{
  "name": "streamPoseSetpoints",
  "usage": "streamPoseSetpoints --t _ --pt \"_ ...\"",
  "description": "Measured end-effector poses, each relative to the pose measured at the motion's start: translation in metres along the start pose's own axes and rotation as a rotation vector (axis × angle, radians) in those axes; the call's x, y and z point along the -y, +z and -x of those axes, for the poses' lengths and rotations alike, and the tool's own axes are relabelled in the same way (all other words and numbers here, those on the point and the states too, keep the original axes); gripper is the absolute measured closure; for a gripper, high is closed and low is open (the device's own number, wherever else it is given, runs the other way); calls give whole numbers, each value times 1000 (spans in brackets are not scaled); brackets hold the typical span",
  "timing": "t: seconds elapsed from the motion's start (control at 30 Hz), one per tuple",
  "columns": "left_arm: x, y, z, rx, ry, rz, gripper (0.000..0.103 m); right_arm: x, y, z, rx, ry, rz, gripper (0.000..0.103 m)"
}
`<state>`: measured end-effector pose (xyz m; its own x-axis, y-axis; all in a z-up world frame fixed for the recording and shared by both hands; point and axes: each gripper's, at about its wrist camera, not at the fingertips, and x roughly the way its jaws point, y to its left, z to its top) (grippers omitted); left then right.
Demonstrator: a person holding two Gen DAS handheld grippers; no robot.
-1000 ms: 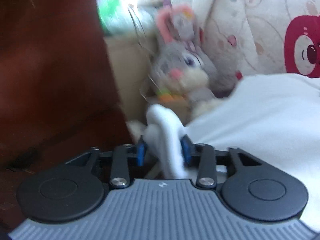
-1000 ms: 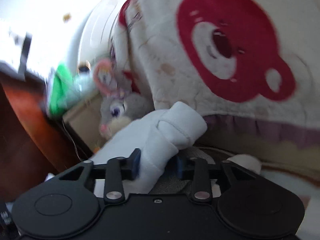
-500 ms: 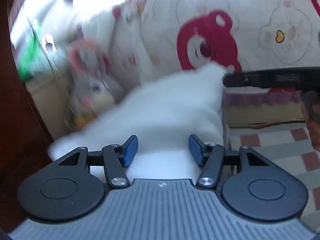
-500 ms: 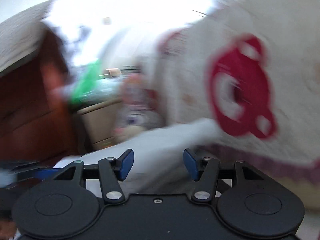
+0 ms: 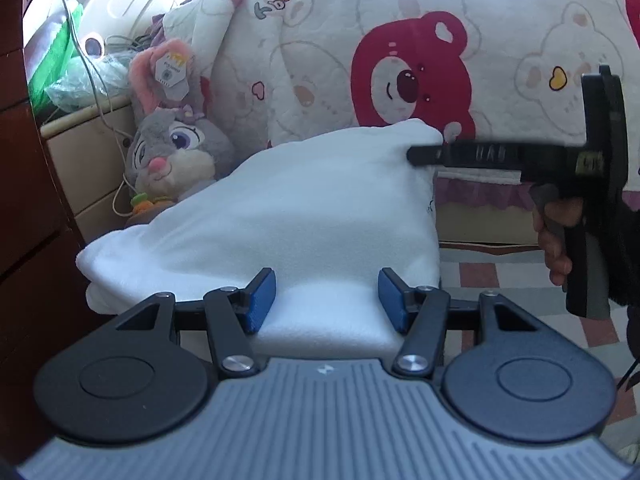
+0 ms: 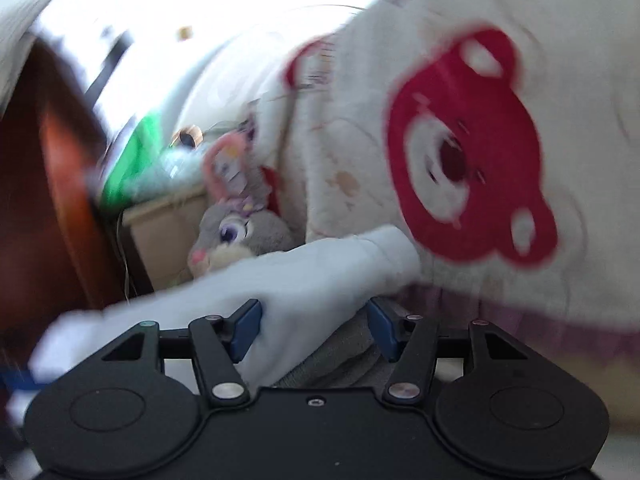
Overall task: Fold clothes
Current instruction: 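Lower the white shirt onto the folded clothes stack and open both grippers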
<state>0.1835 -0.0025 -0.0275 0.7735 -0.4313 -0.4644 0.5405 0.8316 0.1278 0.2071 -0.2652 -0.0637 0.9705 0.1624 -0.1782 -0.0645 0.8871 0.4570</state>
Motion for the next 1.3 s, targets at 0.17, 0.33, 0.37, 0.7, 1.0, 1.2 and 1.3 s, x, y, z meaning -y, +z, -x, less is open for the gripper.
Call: streamPoseSetpoints --t 0.17,0.33,0.37,0.7,1.0,1.2,1.3 --pt "0 -2 -3 -21 28 -1 47 43 8 -16 -80 158 -435 65" --pt "-2 2 -3 -38 21 1 47 52 23 -26 -112 157 -491 84" --pt "0 3 -3 -39 29 -14 46 45 26 -26 -114 129 -410 85" --pt "15 18 8 -141 137 -7 45 47 40 -13 -24 -58 -270 85" --pt "33 -14 52 -204 301 64 37 -4 16 49 -166 167 -64 70" --pt "52 -34 74 -277 337 69 36 -40 -19 100 -220 218 160 57" --pt "66 -30 94 -271 305 135 28 -46 -30 128 -226 176 225 54"
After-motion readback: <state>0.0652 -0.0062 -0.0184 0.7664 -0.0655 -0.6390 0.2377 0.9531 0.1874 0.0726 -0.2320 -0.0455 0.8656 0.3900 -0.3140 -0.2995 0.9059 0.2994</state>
